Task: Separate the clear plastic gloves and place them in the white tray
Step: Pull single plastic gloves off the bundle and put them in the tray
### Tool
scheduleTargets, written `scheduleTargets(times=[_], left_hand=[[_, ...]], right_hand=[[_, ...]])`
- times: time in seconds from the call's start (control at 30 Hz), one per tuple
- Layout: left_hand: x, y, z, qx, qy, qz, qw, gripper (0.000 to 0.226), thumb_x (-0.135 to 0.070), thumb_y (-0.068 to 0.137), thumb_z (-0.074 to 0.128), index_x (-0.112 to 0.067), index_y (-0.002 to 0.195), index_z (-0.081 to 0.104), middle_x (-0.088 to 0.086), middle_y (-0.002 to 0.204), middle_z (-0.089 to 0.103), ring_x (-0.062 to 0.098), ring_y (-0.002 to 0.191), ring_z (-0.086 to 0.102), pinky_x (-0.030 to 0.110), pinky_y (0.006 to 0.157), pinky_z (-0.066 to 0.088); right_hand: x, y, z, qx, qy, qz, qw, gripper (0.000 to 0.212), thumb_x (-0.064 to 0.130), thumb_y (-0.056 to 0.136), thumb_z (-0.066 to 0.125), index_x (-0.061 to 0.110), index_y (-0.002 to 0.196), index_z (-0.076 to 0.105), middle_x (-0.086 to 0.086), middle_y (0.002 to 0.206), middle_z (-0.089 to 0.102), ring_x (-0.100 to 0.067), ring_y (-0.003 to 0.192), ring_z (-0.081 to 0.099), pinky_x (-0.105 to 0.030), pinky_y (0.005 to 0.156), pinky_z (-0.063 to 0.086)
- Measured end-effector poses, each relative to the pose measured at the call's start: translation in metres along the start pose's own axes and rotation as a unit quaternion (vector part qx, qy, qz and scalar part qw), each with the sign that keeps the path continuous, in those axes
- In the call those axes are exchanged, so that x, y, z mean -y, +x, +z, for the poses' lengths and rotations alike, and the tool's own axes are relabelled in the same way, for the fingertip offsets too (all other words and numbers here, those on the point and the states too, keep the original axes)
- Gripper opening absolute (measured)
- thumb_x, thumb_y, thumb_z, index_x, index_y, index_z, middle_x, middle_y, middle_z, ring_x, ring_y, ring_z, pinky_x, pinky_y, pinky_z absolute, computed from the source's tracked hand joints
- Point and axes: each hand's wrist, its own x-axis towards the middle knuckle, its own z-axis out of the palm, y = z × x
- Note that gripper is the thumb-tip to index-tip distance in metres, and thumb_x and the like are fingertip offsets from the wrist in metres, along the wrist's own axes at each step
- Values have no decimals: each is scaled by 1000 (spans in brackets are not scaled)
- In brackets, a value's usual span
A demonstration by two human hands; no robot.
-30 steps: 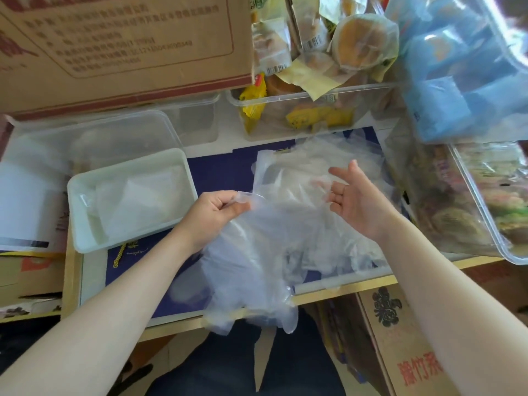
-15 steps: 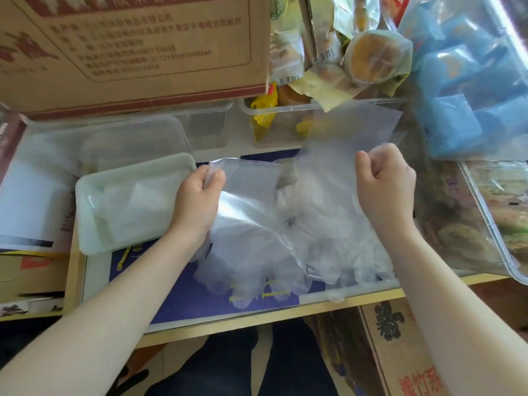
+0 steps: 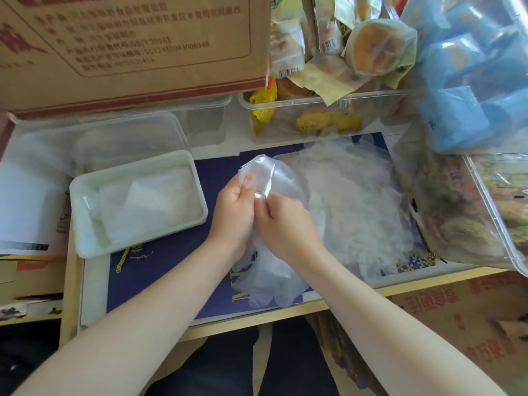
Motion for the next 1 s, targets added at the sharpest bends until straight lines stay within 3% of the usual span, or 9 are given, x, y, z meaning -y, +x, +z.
scheduleTargets(times=[0.17,0.27,0.4,0.53,0.6,0.7,0.8,0.87,1.0], left_hand=[[-5,-3,-8,50,-70,-33,996,39,-48,92,47,-17,107,64,5,102,67,18,99,62,34,87,47],[-7,-5,-18,167,-68,4,984,63,-69,64,64,-20,104,61,-4,87,69,11,78,67,25,62,54],[-7,3,-24,121,12,26,992,28,-36,76,72,-21,98,63,-8,85,71,8,80,67,25,72,50],[-12,10,-32,133,4,7,991,29,-8,95,45,-23,98,71,-4,95,72,14,95,66,28,85,51],[-21,11,-39,185,-31,-23,982,37,-5,95,41,-22,91,74,-3,91,73,12,90,67,23,78,52],[-33,11,-43,250,-60,-34,966,35,-11,86,44,-23,86,77,-5,88,73,9,86,67,19,75,51],[-41,12,-46,276,-78,-40,957,31,-12,82,48,-22,83,78,-5,85,73,7,83,68,18,74,52],[-44,13,-48,281,-76,-32,956,28,-10,85,52,-22,86,77,-5,87,73,8,85,68,18,75,51],[-43,19,-53,276,-8,-28,961,21,-11,80,58,-20,90,74,-2,90,71,12,86,66,22,77,51]], right_hand=[[8,-1,-1,36,29,11,999,34,24,94,36,14,61,34,-5,65,47,-29,67,48,-35,58,36],[8,0,-4,63,82,29,994,28,25,92,36,8,75,49,-10,68,61,-33,63,61,-36,60,50],[6,-3,-17,189,263,78,943,24,4,90,31,5,96,54,-15,67,60,-29,51,57,-32,58,48],[-21,7,-26,-66,223,13,973,11,10,90,55,4,80,58,-9,68,57,-11,59,53,-24,62,43],[-36,17,-35,-158,189,28,969,23,25,85,66,14,102,55,2,98,58,-3,89,53,-9,74,38],[-52,30,-52,-42,294,83,951,57,36,83,68,19,131,44,10,124,53,-2,112,51,-13,88,40],[-55,36,-65,114,329,99,932,45,44,76,70,8,103,64,-10,91,70,-9,73,62,-28,67,53],[-58,37,-67,184,289,98,934,64,55,62,77,4,99,67,-19,95,69,-21,77,56,-40,72,44],[-54,36,-66,178,267,46,946,23,25,85,62,4,90,69,-4,82,69,-16,74,61,-27,71,45]])
